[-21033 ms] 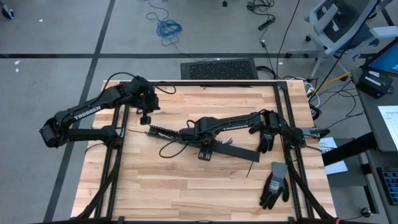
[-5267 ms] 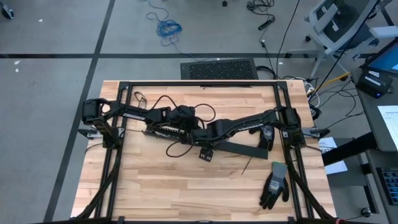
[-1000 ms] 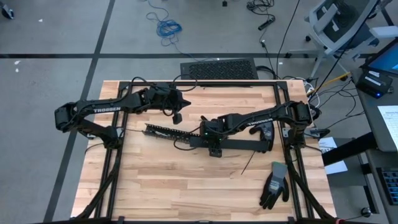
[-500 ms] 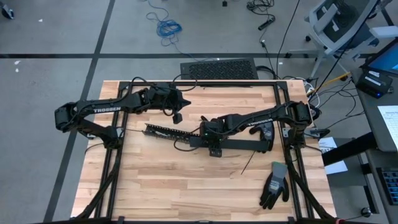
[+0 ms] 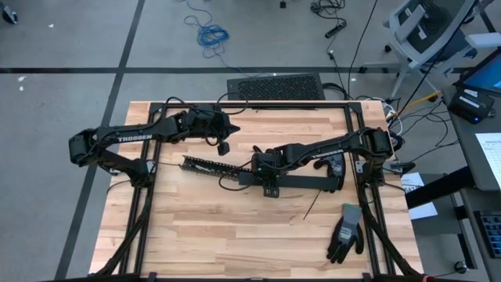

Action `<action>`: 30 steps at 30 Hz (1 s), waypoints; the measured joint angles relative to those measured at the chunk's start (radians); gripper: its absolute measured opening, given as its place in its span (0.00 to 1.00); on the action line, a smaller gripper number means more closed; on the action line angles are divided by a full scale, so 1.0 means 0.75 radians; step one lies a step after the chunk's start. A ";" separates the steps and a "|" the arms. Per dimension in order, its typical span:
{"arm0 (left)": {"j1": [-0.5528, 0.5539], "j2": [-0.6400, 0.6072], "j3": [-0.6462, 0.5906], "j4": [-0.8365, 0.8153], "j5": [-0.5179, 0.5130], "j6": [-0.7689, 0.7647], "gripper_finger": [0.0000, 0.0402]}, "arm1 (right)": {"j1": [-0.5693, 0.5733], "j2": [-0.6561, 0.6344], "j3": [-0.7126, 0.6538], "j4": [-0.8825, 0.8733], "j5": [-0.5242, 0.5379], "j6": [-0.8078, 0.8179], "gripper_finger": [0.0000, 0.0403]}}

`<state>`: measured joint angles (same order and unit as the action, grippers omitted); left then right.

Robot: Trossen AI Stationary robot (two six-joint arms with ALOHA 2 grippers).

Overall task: Ziptie cables
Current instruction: Close the black cable duct cover

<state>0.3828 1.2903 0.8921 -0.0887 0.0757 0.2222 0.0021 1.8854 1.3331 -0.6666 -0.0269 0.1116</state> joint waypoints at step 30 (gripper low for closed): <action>0.000 -0.001 0.000 -0.001 -0.002 0.002 0.00 | -0.004 0.000 0.000 0.005 -0.004 0.046 0.43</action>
<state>0.3828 1.2900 0.8921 -0.0895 0.0738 0.2237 -0.0006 1.8854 1.3331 -0.6626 -0.0301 0.1459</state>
